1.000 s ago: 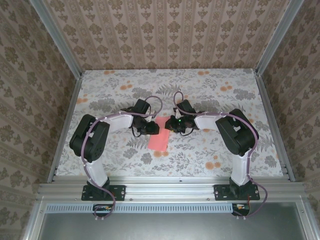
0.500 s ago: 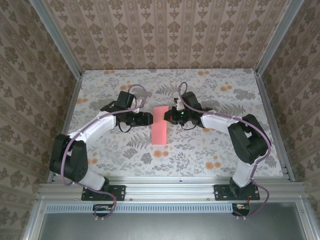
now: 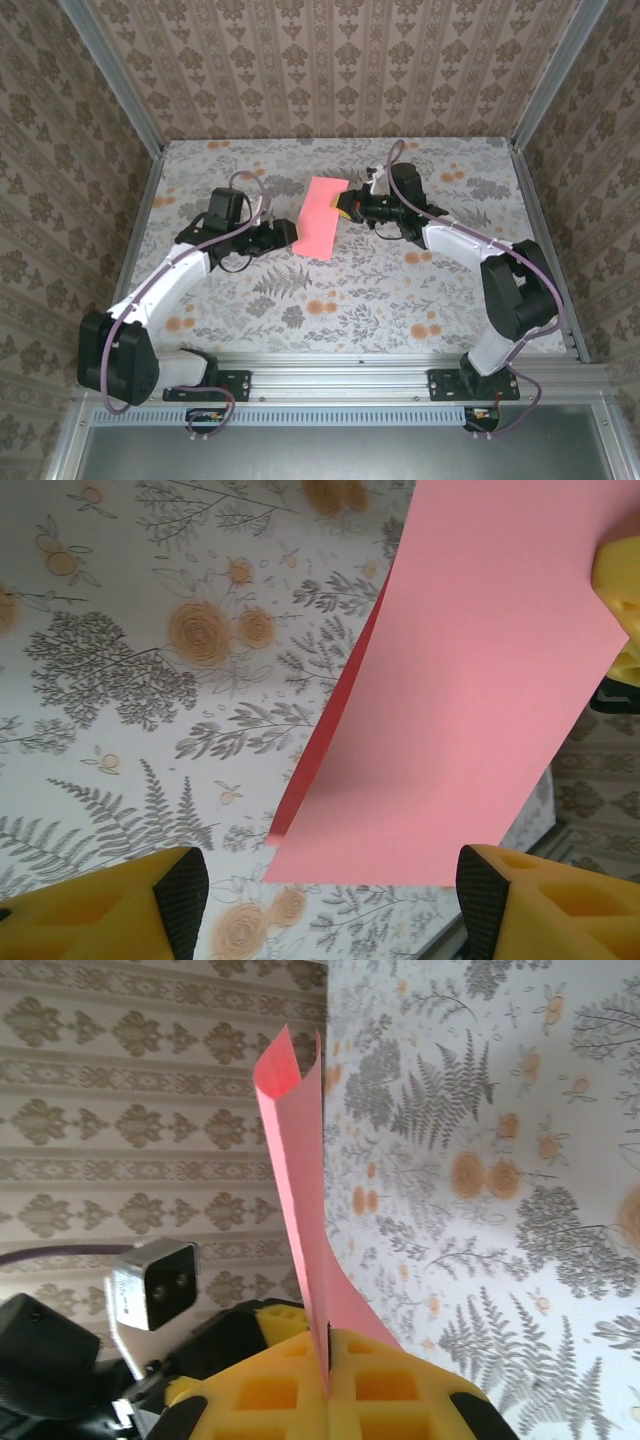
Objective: Fold a paper plane with a square sheet of paper (pick it up from the middle)
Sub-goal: Pick up the square sheet of paper from the center of the table.
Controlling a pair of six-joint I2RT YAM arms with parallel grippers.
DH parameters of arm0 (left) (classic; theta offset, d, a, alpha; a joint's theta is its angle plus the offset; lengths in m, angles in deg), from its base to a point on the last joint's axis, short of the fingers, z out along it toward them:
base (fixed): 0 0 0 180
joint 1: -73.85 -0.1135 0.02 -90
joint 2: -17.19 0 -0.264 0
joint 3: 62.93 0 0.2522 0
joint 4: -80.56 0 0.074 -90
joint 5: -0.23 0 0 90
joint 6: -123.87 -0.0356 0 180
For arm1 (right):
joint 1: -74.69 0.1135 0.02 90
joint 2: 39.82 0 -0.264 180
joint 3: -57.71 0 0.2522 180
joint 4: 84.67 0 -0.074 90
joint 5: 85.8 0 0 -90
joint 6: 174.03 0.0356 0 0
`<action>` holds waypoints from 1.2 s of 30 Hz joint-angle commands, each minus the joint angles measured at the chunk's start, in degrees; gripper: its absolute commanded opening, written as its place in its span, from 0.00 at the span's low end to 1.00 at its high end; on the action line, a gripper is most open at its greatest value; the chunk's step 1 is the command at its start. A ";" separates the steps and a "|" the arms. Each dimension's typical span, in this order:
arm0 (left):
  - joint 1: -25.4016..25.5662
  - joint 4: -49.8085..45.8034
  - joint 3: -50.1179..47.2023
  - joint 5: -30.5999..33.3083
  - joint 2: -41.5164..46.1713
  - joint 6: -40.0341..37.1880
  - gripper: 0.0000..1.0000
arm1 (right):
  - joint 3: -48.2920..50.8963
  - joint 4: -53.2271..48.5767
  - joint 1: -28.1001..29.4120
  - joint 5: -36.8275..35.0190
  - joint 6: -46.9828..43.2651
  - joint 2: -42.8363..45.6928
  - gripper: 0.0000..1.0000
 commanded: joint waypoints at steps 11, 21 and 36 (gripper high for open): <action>-0.32 5.50 -1.10 -7.54 3.02 5.65 0.70 | -1.87 5.90 -1.17 3.26 6.92 2.45 0.05; -0.41 5.03 -0.26 -7.70 2.21 4.93 0.68 | -1.70 7.44 -1.23 3.72 8.25 2.30 0.05; -0.40 1.24 0.77 -5.83 1.40 1.72 0.62 | -1.05 9.43 -1.34 4.08 9.56 2.45 0.05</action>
